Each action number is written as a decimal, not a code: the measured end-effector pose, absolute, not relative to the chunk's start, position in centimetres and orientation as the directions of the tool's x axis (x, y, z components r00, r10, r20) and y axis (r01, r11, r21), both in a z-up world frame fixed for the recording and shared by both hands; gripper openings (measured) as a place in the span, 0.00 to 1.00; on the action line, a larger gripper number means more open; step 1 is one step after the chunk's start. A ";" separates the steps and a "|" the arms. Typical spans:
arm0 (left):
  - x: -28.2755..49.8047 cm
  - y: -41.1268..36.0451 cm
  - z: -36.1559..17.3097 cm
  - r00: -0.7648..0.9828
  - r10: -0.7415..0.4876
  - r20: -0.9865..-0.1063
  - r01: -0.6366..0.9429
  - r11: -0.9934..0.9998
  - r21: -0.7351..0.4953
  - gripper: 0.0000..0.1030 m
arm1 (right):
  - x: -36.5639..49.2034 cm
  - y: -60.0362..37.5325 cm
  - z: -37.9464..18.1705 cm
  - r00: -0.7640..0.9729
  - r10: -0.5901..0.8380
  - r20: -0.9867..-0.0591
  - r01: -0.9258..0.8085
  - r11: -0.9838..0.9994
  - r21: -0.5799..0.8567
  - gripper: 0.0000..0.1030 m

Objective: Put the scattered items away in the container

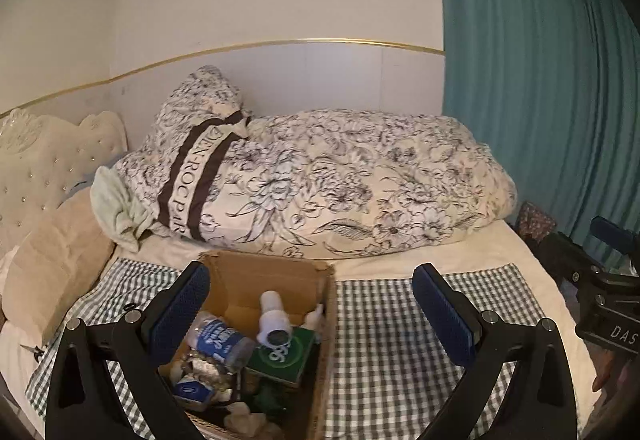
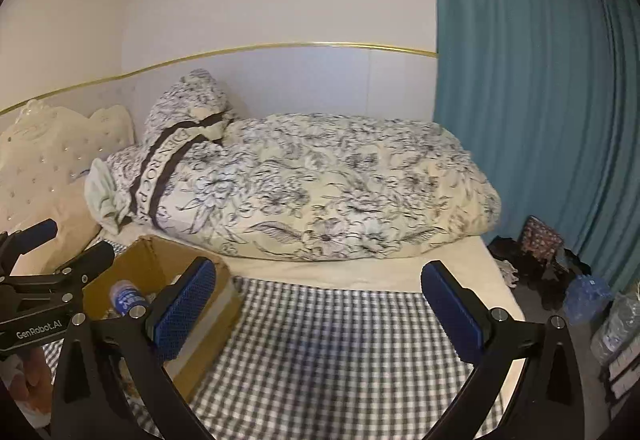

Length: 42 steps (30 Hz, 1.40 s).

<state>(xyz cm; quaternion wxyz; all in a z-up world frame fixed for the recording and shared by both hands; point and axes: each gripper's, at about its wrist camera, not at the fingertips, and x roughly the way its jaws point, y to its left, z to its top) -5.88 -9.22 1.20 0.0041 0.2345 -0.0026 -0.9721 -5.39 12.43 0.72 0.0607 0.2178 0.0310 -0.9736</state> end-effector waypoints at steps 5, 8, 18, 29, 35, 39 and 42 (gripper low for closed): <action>-5.8 -7.2 1.5 -0.893 0.016 -0.449 -0.025 -1.000 0.015 1.00 | -4.8 15.0 1.0 -0.901 -0.066 -0.429 0.088 -0.996 -0.032 1.00; -5.7 -6.2 1.7 -0.894 0.038 -0.447 -0.041 -0.999 -0.002 1.00 | -4.5 16.2 1.1 -0.901 -0.049 -0.432 0.069 -0.997 -0.031 1.00; -5.4 -2.6 1.8 -0.896 0.088 -0.435 -0.067 -0.996 -0.065 1.00 | -3.1 20.4 1.4 -0.902 0.007 -0.432 0.007 -1.000 -0.031 1.00; -5.1 1.3 -0.2 -0.889 0.098 -0.446 -0.104 -0.994 -0.011 1.00 | -2.5 24.0 0.8 -0.894 0.040 -0.446 -0.032 -0.999 -0.026 1.00; -5.0 1.9 -0.4 -0.893 0.096 -0.441 -0.103 -0.995 -0.009 1.00 | -2.7 23.8 0.1 -0.891 0.027 -0.453 -0.015 -0.999 -0.029 1.00; -5.0 2.0 -0.5 -0.891 0.094 -0.445 -0.097 -0.995 -0.016 1.00 | -2.9 23.7 -0.3 -0.887 0.022 -0.460 -0.009 -1.000 -0.030 1.00; -5.2 1.9 -0.6 -0.889 0.093 -0.448 -0.094 -0.995 -0.020 1.00 | -2.9 23.8 -0.5 -0.886 0.020 -0.464 -0.010 -1.000 -0.025 1.00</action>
